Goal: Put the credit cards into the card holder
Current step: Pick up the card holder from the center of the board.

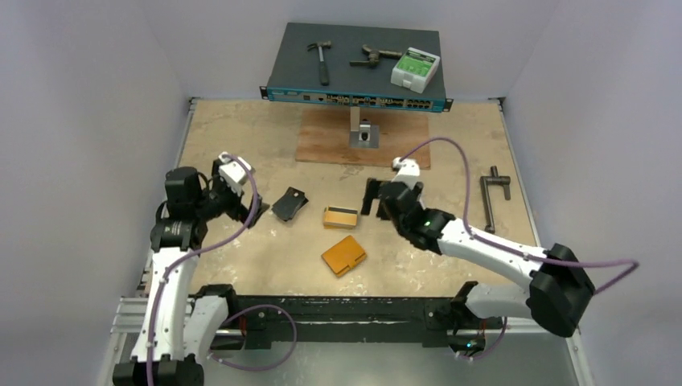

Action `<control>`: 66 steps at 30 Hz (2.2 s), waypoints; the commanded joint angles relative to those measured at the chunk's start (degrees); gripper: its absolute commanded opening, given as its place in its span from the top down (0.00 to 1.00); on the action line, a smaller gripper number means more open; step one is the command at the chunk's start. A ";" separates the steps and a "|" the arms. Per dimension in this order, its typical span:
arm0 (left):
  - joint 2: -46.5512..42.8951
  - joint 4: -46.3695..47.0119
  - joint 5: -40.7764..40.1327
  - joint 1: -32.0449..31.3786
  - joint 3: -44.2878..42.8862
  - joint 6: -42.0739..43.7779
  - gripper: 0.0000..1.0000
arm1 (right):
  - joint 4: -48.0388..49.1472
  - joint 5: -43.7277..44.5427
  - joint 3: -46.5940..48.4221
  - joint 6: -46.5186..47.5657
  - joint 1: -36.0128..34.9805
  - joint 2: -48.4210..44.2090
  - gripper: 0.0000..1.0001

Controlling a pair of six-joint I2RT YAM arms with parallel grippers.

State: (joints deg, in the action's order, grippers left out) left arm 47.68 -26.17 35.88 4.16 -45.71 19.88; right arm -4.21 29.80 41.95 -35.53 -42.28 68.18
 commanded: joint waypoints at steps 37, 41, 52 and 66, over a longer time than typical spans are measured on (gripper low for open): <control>-17.34 -16.73 32.79 -13.03 30.60 100.86 0.00 | 18.21 -35.70 -16.05 -11.99 -9.65 15.46 0.68; -11.07 -15.70 31.30 -16.32 30.50 105.98 0.00 | 19.02 -38.05 -14.96 -11.93 -9.12 17.61 0.92; 6.57 0.01 27.56 -25.72 30.52 108.64 0.00 | 17.70 -47.05 -10.61 -13.57 -5.93 11.47 1.00; 2.28 16.53 27.79 -28.22 30.52 79.16 0.00 | 13.84 -49.61 -7.17 -7.40 -3.78 5.72 1.00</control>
State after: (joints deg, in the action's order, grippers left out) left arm 56.77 -6.17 63.88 -23.70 -8.71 114.76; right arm 12.32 -20.86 30.89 -48.93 -45.74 79.33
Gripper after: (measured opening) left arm 0.998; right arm 0.008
